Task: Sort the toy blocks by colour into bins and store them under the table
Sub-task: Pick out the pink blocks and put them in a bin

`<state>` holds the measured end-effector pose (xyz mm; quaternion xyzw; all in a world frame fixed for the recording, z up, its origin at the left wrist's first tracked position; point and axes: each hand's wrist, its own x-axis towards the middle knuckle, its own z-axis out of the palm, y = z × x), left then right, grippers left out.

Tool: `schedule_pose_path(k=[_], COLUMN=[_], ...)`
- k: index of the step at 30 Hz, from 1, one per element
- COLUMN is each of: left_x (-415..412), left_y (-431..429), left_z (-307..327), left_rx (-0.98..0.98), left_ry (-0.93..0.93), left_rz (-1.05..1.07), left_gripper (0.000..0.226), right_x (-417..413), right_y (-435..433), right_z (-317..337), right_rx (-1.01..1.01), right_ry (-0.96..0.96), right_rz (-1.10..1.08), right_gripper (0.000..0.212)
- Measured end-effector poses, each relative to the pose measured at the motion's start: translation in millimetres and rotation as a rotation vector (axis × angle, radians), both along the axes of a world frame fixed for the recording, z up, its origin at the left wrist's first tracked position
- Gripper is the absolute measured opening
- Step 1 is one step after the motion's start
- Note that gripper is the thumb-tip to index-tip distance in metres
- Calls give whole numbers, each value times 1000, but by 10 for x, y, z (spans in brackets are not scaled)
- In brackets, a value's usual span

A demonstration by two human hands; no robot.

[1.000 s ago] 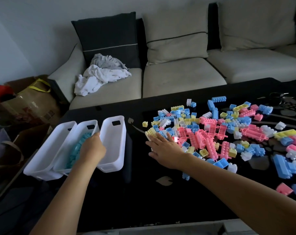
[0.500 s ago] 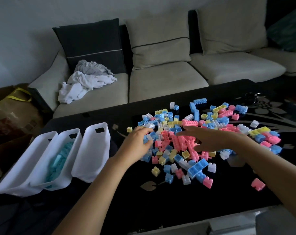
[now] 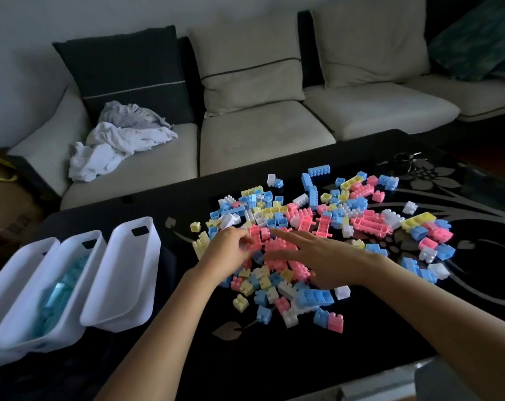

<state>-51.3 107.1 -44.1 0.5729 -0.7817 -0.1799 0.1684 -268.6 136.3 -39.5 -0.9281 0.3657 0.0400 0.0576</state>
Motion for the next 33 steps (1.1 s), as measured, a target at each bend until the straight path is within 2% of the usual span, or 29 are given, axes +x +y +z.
schedule_pose_path(k=[2,5,8,13,16,20,25,30,33], left_x=[7,20,59,184,218,240,396,865,1201], left_y=[-4,22,80,199,244,301,437,599,686], left_z=[-8,-23,16,56,31,64,245,330,331], left_rx=[-2,-1,9,192,188,131,-42,-201,-233], left_ry=[13,29,-10,-131,-109,-29,119,247,235], left_rz=[18,52,49,-33,-32,-12,66,324,532], left_gripper=[8,5,15,17,21,19,21,22,22], right_x=[70,144,152,148,106,106,88,151,385], right_y=[-5,-45,-94,-137,-154,-127,-71,-87,-107], right_z=[-33,-104,-172,-230,-234,-238,-100,-12,64], right_rx=[-14,-15,-66,-128,-126,-57,-15,1,231], right_ry=[12,30,-39,-118,-201,-418,-643,-961,-1172], right_rz=[18,25,-16,-117,-136,-216,-404,-462,-498], right_gripper=[92,84,72,56,48,36,26,20,15])
